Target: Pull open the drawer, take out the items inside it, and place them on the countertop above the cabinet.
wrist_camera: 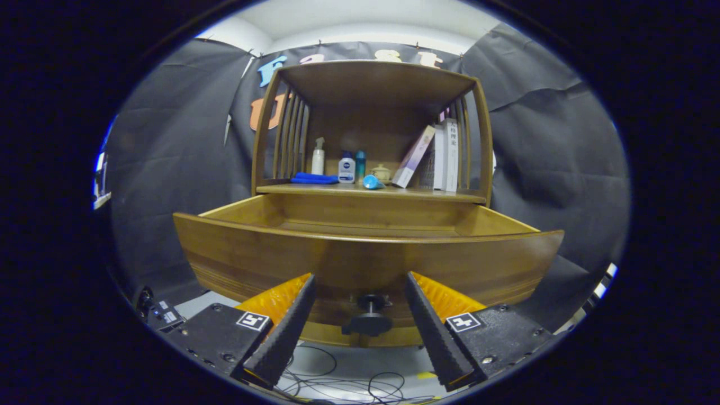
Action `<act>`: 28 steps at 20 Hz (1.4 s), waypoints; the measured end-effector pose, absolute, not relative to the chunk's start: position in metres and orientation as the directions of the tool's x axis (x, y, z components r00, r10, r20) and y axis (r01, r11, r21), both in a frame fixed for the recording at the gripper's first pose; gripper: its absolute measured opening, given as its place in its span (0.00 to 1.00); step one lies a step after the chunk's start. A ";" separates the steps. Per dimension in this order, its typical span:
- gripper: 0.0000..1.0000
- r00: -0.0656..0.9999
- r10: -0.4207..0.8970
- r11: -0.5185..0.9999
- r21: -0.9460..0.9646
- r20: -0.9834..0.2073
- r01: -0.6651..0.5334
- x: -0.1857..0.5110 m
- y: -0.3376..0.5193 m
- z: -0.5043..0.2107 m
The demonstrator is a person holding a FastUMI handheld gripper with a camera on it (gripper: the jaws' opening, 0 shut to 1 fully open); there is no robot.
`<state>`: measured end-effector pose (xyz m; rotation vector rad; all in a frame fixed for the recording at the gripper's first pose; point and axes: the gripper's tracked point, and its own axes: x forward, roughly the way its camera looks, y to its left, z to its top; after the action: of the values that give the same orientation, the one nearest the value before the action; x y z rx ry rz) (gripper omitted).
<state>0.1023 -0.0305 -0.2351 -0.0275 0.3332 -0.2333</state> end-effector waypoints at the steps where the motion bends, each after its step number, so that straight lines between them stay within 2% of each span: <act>1: 0.99 0.918 -0.244 0.970 -0.073 -0.312 0.233 0.104 -0.033 -0.238; 5: 1.00 0.906 -0.291 0.957 -0.108 -0.308 0.270 0.104 -0.035 -0.244; 14: 0.98 0.907 -0.265 0.964 -0.091 -0.326 0.249 0.142 -0.039 -0.244; 28: 0.99 0.874 -0.302 0.953 -0.128 -0.380 0.274 0.278 -0.069 -0.254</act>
<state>0.2781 -0.0686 -0.2541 -0.0709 0.4078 -0.3013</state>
